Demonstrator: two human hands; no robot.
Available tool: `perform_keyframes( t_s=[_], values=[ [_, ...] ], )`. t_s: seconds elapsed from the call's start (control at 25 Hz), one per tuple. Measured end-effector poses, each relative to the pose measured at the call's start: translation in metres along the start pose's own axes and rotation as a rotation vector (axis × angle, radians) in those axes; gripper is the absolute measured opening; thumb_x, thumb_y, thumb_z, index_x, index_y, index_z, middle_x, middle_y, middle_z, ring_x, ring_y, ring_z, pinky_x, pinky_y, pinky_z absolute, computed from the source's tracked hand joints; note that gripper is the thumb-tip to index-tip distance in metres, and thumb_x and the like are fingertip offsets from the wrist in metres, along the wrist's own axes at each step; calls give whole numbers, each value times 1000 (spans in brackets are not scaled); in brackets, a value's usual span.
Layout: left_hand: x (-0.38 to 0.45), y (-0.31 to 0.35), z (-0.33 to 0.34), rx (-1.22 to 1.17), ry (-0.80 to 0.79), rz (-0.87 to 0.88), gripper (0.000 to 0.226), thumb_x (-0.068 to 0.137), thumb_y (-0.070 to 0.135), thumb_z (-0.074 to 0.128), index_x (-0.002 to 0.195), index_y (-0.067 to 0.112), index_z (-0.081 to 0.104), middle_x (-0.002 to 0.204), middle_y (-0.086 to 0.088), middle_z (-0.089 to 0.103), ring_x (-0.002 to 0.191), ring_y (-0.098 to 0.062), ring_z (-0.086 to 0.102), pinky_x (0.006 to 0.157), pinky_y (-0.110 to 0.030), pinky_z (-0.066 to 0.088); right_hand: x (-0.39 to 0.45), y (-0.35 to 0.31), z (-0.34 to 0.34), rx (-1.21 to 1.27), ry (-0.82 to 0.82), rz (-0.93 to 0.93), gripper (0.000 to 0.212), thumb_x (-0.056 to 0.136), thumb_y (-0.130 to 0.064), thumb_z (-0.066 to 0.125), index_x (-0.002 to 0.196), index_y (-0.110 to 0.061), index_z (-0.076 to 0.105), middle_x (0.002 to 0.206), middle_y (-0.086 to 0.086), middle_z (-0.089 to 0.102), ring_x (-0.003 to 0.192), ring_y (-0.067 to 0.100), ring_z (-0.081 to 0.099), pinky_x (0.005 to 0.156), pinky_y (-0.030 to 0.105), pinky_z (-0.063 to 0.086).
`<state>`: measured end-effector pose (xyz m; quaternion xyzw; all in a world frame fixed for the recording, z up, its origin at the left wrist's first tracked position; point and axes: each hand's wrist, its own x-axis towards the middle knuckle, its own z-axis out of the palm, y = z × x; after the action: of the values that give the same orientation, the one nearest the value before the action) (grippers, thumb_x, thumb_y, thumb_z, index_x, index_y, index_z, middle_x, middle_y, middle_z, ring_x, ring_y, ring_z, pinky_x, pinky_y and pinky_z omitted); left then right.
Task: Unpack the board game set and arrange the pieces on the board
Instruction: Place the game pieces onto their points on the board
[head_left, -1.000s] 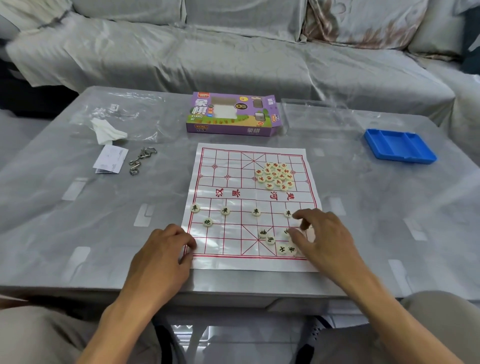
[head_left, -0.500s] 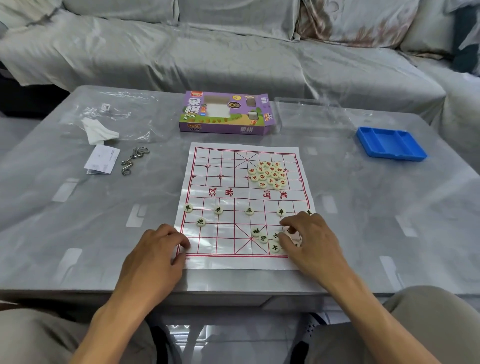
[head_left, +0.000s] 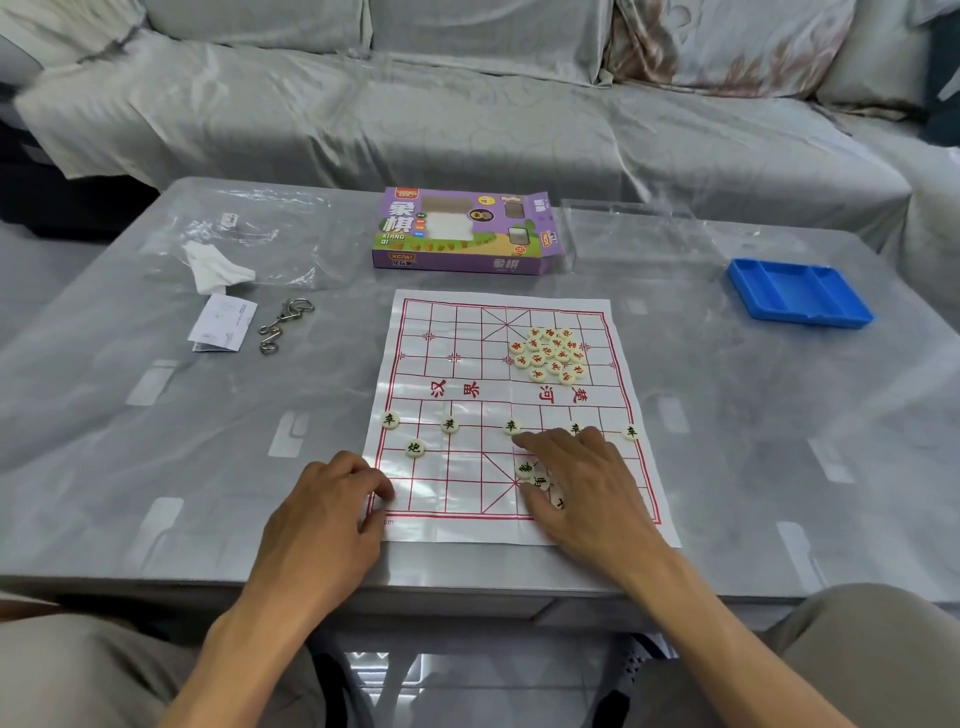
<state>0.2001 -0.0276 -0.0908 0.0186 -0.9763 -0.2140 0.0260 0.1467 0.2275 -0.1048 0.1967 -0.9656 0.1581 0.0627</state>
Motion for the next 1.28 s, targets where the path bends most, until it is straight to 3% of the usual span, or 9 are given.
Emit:
perform_keyframes(
  t_s=[0.12,0.24,0.48,0.6,0.72,0.96,1.12,1.28],
  values=[
    [0,1,1,5,1,-1,12,91,27,61,102,29,66,112,16,53,101,-7,46,69,-20,37,4,-1,6,20,17,-5,21,87,-30,62,107,-25,67,103,-10,66,89,14,49,78,31,47],
    [1,1,1,16,-1,-5,13,91,28,60,103,30,65,114,16,52,103,-6,45,71,-19,36,5,-1,8,34,55,52,21,86,-44,62,95,-25,64,91,-10,63,85,12,46,74,30,44],
    [1,0,2,17,-7,1,13,91,28,60,103,29,65,114,15,53,102,-6,45,71,-19,38,4,0,7,-19,14,48,29,88,-48,56,104,-26,66,100,-9,62,92,14,48,81,30,44],
    [1,-1,2,10,-10,4,12,90,26,61,101,29,66,112,15,53,99,-6,44,68,-20,37,4,3,-2,-6,10,106,40,85,-58,56,109,-28,64,106,-11,61,98,14,48,85,31,40],
    [1,-1,1,12,-11,3,13,90,26,61,101,29,66,112,15,53,100,-7,45,69,-21,39,-1,10,-14,-76,0,162,42,79,-66,57,99,-29,64,101,-13,57,97,14,45,82,29,36],
    [1,-1,1,10,-12,1,13,91,27,60,103,29,65,113,15,53,102,-8,47,72,-21,40,-2,8,-12,-79,-8,146,25,81,-47,65,93,-25,69,95,-10,59,92,14,43,80,27,37],
    [2,-2,2,12,-14,-3,13,91,28,60,103,30,65,113,16,52,102,-8,46,72,-21,41,-1,5,-8,-75,9,145,31,80,-53,65,93,-25,67,97,-9,57,94,16,46,83,32,43],
    [2,-2,2,12,-17,-3,13,91,28,61,103,30,65,113,15,52,102,-8,46,73,-21,41,0,5,-7,-20,-19,138,28,88,-46,61,106,-27,70,107,-10,58,101,14,43,87,30,38]
  ],
)
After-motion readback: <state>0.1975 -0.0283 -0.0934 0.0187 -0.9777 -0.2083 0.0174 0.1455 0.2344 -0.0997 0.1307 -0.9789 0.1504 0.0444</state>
